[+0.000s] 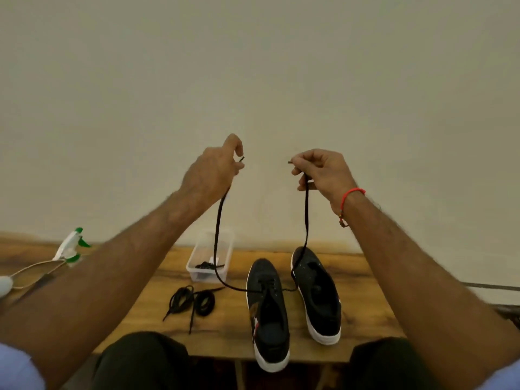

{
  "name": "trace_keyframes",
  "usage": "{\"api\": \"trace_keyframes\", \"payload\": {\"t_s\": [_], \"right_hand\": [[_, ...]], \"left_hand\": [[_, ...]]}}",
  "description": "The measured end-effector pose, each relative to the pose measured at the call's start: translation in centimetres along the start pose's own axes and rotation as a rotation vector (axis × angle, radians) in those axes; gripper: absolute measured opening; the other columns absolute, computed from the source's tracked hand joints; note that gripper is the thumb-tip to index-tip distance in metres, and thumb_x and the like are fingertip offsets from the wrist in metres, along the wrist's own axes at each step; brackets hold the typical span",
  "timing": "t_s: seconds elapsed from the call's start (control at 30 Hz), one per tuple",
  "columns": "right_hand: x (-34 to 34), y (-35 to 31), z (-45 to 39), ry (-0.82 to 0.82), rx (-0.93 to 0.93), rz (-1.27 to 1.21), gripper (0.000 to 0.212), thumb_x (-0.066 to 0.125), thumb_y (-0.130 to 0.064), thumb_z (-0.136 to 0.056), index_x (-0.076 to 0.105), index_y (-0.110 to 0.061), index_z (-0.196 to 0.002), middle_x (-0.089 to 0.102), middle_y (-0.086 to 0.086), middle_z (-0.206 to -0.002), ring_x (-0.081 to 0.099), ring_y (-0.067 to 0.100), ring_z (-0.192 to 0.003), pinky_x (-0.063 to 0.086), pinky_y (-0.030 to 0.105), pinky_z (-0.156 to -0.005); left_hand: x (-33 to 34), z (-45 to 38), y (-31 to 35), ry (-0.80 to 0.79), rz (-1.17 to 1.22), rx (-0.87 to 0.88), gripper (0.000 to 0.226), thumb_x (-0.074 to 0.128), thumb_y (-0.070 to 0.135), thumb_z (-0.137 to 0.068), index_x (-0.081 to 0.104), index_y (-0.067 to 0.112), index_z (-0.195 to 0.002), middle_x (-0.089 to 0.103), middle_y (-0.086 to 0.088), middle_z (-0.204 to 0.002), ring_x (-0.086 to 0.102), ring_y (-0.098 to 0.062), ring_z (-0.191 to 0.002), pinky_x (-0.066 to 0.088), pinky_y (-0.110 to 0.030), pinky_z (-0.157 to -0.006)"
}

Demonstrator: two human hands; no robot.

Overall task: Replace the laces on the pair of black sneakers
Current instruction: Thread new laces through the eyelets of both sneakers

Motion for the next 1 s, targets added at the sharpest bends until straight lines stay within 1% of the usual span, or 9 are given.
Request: {"api": "trace_keyframes", "payload": {"t_s": [0.13, 0.23, 0.33, 0.4, 0.47, 0.6, 0.73, 0.83, 1.0], "right_hand": [[2.8, 8.1, 2.1, -0.117, 0.143, 0.116, 0.018, 0.062, -0.003, -0.096, 0.074, -0.014, -0.09, 0.072, 0.006, -0.085, 0.061, 0.016, -0.065, 0.06, 0.032, -0.07], [4.5, 14.4, 4.4, -0.202, 0.261, 0.2, 0.025, 0.061, 0.0, -0.095, 0.076, -0.02, -0.091, 0.075, 0.004, -0.089, 0.064, 0.016, -0.074, 0.058, 0.026, -0.074], [5.5, 18.9, 6.8, -0.258, 0.297, 0.315, 0.018, 0.068, -0.006, -0.093, 0.076, -0.018, -0.103, 0.076, 0.0, -0.094, 0.069, 0.01, -0.084, 0.053, 0.013, -0.074], [5.8, 21.0, 8.2, -0.278, 0.309, 0.379, 0.013, 0.073, -0.011, -0.09, 0.074, -0.02, -0.1, 0.075, -0.006, -0.089, 0.068, 0.0, -0.084, 0.052, 0.011, -0.071], [6.2, 22.9, 9.2, -0.297, 0.321, 0.425, 0.008, 0.074, -0.012, -0.089, 0.075, -0.019, -0.094, 0.074, -0.009, -0.085, 0.066, -0.004, -0.081, 0.051, 0.011, -0.071], [7.3, 24.3, 9.3, -0.377, 0.308, 0.55, 0.008, 0.071, -0.018, -0.092, 0.073, -0.025, -0.088, 0.069, -0.012, -0.09, 0.063, 0.002, -0.087, 0.051, 0.014, -0.077], [8.0, 24.3, 9.2, -0.455, 0.297, 0.634, 0.013, 0.07, -0.02, -0.091, 0.067, -0.029, -0.082, 0.063, -0.008, -0.098, 0.06, 0.006, -0.089, 0.053, 0.022, -0.083], [8.3, 24.4, 9.6, -0.447, 0.311, 0.646, 0.02, 0.07, -0.022, -0.089, 0.062, -0.034, -0.075, 0.06, -0.008, -0.101, 0.059, 0.009, -0.091, 0.054, 0.029, -0.087], [9.3, 24.2, 9.9, -0.456, 0.297, 0.706, 0.025, 0.069, -0.025, -0.09, 0.059, -0.036, -0.07, 0.051, -0.017, -0.089, 0.054, 0.003, -0.083, 0.055, 0.032, -0.084]], "left_hand": [[7.5, 4.7, -3.1, -0.189, 0.091, -0.07, 0.008, 0.06, 0.01, -0.099, 0.06, 0.017, -0.096, 0.072, -0.005, -0.095, 0.066, -0.007, -0.066, 0.06, -0.035, -0.064], [13.1, 8.9, -5.5, -0.333, 0.175, -0.183, 0.02, 0.067, 0.006, -0.094, 0.064, 0.023, -0.083, 0.072, 0.003, -0.085, 0.067, -0.006, -0.066, 0.059, -0.033, -0.068], [17.5, 12.3, -6.5, -0.478, 0.157, -0.244, 0.008, 0.069, 0.02, -0.095, 0.075, 0.018, -0.091, 0.068, 0.008, -0.078, 0.064, -0.004, -0.07, 0.059, -0.032, -0.075], [19.5, 14.3, -6.5, -0.549, 0.147, -0.28, 0.02, 0.066, 0.036, -0.097, 0.077, 0.019, -0.097, 0.065, 0.011, -0.077, 0.059, 0.0, -0.067, 0.049, -0.017, -0.063], [21.0, 15.9, -6.7, -0.593, 0.159, -0.333, 0.029, 0.064, 0.047, -0.095, 0.076, 0.021, -0.096, 0.064, 0.013, -0.075, 0.058, 0.001, -0.065, 0.039, -0.01, -0.053], [23.1, 16.9, -7.0, -0.702, 0.132, -0.397, 0.033, 0.072, 0.053, -0.087, 0.074, 0.02, -0.092, 0.067, 0.008, -0.079, 0.061, -0.002, -0.068, 0.04, -0.014, -0.055], [23.9, 16.7, -7.1, -0.756, 0.142, -0.442, 0.02, 0.07, 0.041, -0.093, 0.072, 0.021, -0.096, 0.065, 0.009, -0.079, 0.061, -0.001, -0.067, 0.038, -0.012, -0.053], [23.9, 17.0, -7.7, -0.795, 0.299, -0.554, 0.014, 0.065, 0.028, -0.099, 0.072, 0.016, -0.1, 0.07, 0.003, -0.082, 0.069, -0.007, -0.06, 0.051, -0.016, -0.052], [23.7, 17.4, -8.9, -0.797, 0.522, -0.762, 0.014, 0.061, 0.017, -0.101, 0.072, 0.012, -0.108, 0.075, -0.008, -0.096, 0.076, -0.014, -0.075, 0.061, -0.027, -0.061]]}}
Point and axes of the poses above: each hand's wrist, its own z-axis away from the middle knuckle, its own x-axis out of the palm, y = z × x, the point moved 4 cm from there along -z, towards the middle knuckle
